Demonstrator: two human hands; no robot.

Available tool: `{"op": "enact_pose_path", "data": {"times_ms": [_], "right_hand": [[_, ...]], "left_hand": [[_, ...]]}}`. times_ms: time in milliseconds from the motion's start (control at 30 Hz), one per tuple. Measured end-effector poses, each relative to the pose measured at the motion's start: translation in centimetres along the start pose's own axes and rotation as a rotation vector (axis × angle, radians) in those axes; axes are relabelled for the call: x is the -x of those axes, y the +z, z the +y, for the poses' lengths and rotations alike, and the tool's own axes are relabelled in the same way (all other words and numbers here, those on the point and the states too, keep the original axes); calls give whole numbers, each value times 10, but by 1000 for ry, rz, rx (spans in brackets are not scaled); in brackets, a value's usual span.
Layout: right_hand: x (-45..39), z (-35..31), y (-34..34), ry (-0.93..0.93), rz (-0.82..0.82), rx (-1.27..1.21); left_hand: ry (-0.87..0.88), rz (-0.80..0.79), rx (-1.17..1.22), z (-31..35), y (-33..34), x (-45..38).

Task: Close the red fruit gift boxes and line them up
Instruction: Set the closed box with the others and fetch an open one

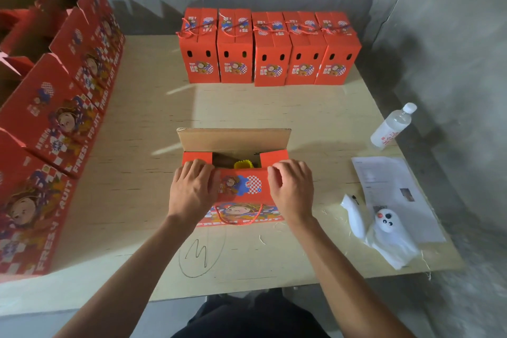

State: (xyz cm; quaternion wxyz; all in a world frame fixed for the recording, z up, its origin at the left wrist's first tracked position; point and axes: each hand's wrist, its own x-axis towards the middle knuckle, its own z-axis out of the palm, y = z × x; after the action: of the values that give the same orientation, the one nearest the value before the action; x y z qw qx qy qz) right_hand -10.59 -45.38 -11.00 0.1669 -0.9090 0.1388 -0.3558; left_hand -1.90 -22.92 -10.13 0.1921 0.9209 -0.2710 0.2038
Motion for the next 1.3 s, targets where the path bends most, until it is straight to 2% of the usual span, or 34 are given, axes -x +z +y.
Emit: {"op": "enact_pose_path", "data": {"times_ms": [200,467,633,800,933,1067,1133,1200,1300], "right_hand": [[-5,-20,6,6,-53,90],[-3,-16,6,-42,-121,150],[1,-14,5,-27,-106,131],[0,-14,6,6,-43,29],[2,-15,5,161,-19,-44],[1,-19,-1,461,-183,-102],[-1,-17,-2,576,-302,-102],[-4,-13,-2,607,-386,-95],[-5,-11,-1,639,-418,-117]], "left_hand": [[-76,-43,7,17,1,-4],[-93,-49,30,15,3,-3],[-115,-10,94,14,4,5],[-228,14,105,21,5,8],[-285,-41,119,18,2,7],[-408,-63,225,10,-5,13],[-330,-52,241,5,-7,17],[-222,-75,224,2,-8,17],[-171,-133,172,1,-7,16]]}}
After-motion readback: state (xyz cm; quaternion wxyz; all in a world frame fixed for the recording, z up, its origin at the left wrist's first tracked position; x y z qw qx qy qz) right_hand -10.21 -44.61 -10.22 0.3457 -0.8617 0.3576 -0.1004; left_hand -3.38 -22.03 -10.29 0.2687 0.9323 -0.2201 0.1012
